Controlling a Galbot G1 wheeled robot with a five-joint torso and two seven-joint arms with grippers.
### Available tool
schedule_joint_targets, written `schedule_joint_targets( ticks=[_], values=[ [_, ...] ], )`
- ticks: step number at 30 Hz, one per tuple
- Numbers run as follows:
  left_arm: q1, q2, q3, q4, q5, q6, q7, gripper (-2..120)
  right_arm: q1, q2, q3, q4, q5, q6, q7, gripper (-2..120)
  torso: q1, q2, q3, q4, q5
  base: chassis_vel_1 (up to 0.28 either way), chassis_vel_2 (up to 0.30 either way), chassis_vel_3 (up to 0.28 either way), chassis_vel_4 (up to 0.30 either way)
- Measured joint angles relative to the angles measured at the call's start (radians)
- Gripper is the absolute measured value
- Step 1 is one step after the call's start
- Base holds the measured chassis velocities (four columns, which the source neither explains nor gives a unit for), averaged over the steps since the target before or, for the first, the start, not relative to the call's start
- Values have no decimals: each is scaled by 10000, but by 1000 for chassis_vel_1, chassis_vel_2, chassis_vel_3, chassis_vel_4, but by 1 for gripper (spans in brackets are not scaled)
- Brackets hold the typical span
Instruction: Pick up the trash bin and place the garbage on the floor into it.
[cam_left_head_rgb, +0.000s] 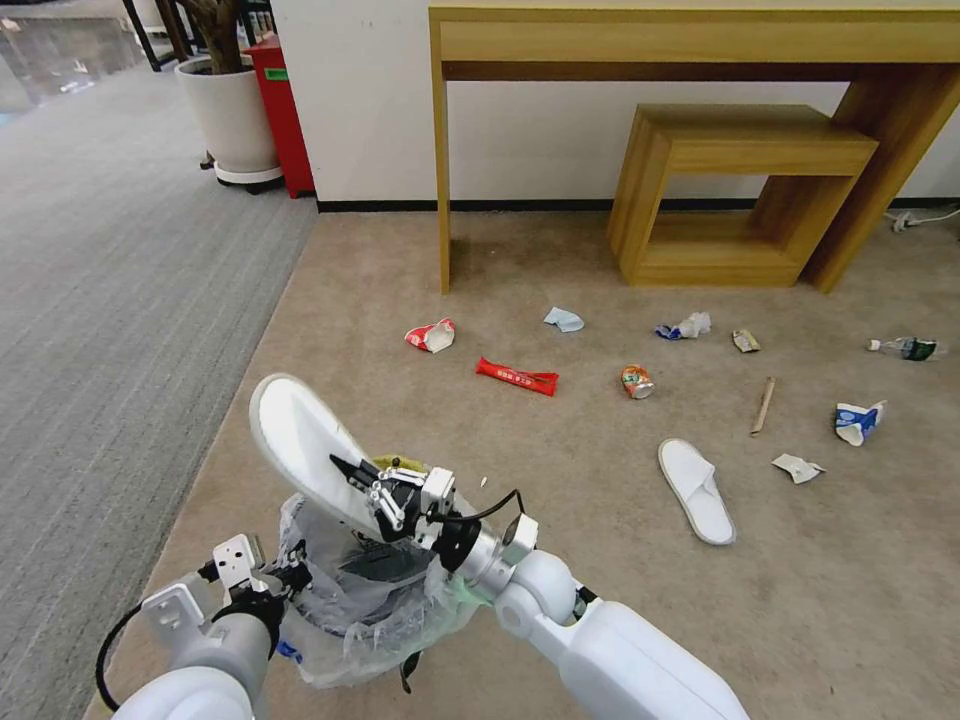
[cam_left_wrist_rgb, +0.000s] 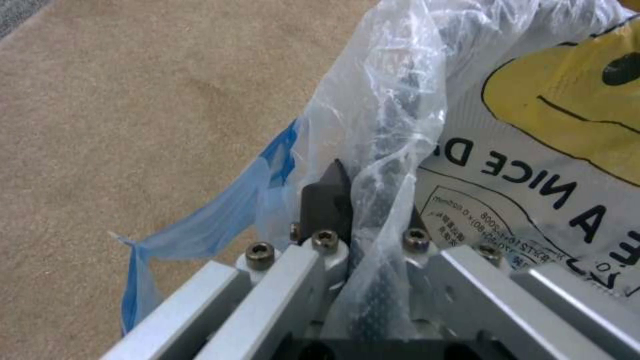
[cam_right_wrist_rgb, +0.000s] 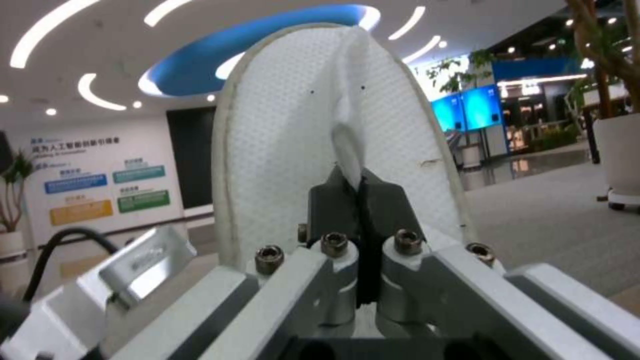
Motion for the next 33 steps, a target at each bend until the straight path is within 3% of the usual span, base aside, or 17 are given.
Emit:
schedule_joint_targets(
  ticks=[8, 20, 25, 28, 33],
  values=[
    [-27, 33, -45, 48, -4, -3, 11, 1, -136, -199, 115, -69, -347, -103, -35, 4, 0, 0, 0, 0, 0, 0, 0, 0, 0],
    [-129, 91, -20, 203, -19, -31, 34, 1, -379, -260, 439, -74, -542, -113, 16, 52, 0, 0, 0, 0, 0, 0, 0, 0, 0],
    [-207, 134, -50, 257, -81, -37, 38, 1, -429, -256, 671, 64, -529, -107, 78, 65, 0, 0, 0, 0, 1, 0, 0, 0, 0],
    [-346, 248, -172, 466, -231, -49, 37, 1, -515, -338, 1246, 543, -340, -304, 376, 81, 0, 0, 0, 1, 0, 0, 0, 0, 0],
    [-525, 518, -347, 736, -554, -65, -33, 1, -667, -678, 2022, 1113, -35, -650, 959, 94, 0, 0, 0, 1, 1, 0, 0, 0, 0]
  ],
)
